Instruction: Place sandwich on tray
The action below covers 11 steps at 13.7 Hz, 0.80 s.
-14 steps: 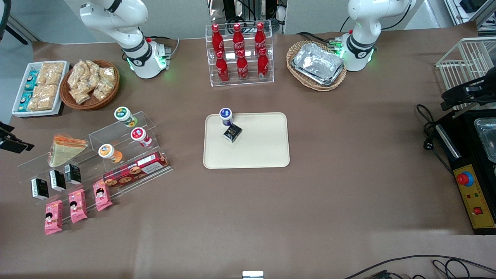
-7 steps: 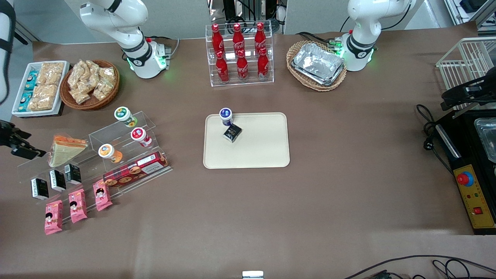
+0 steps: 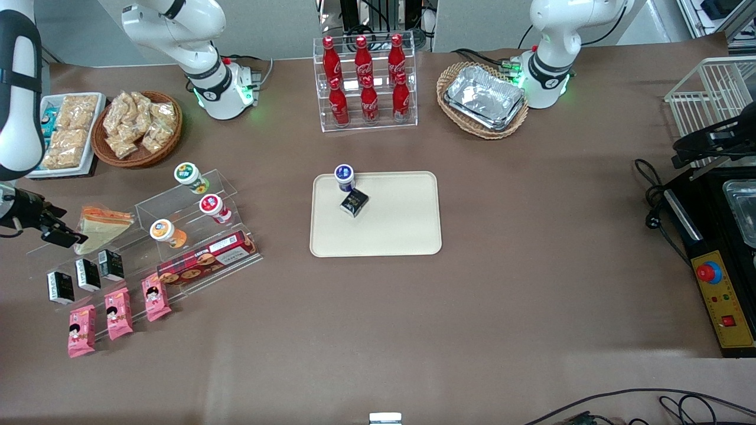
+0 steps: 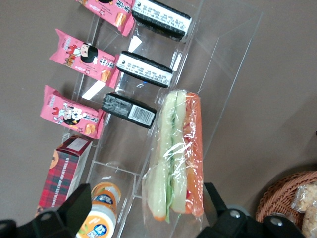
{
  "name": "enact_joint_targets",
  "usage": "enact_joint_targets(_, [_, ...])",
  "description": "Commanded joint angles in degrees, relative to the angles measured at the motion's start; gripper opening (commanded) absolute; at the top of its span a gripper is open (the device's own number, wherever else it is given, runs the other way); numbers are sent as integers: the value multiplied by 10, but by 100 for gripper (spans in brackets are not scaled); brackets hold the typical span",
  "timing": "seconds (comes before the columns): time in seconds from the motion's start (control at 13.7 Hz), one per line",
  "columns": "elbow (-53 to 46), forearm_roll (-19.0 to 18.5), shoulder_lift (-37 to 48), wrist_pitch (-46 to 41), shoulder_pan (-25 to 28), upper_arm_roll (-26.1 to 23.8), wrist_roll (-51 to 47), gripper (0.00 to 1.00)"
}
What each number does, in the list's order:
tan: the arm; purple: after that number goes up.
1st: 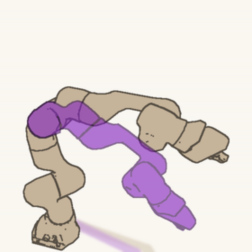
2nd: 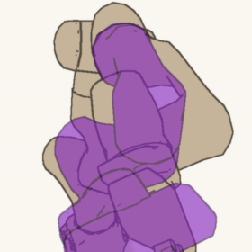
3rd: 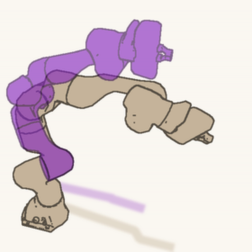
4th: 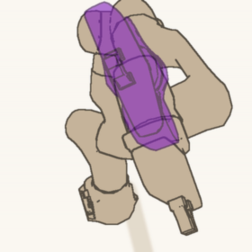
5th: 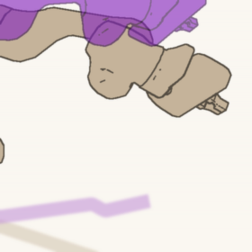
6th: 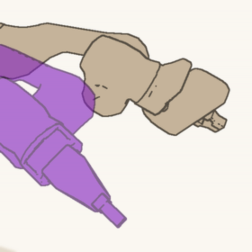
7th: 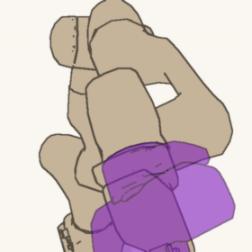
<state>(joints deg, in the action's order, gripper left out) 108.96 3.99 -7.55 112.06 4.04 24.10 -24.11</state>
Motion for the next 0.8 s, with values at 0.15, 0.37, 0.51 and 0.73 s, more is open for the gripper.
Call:
enact_joint_targets(0.15, [44,7,-6,72,0,11,45,100])
enact_joint_targets(0.37, [45,7,-20,79,0,14,47,100])
enact_joint_targets(0.51, [48,8,-28,79,0,17,46,100])
enact_joint_targets(0.73, [68,10,-26,93,0,17,46,100])
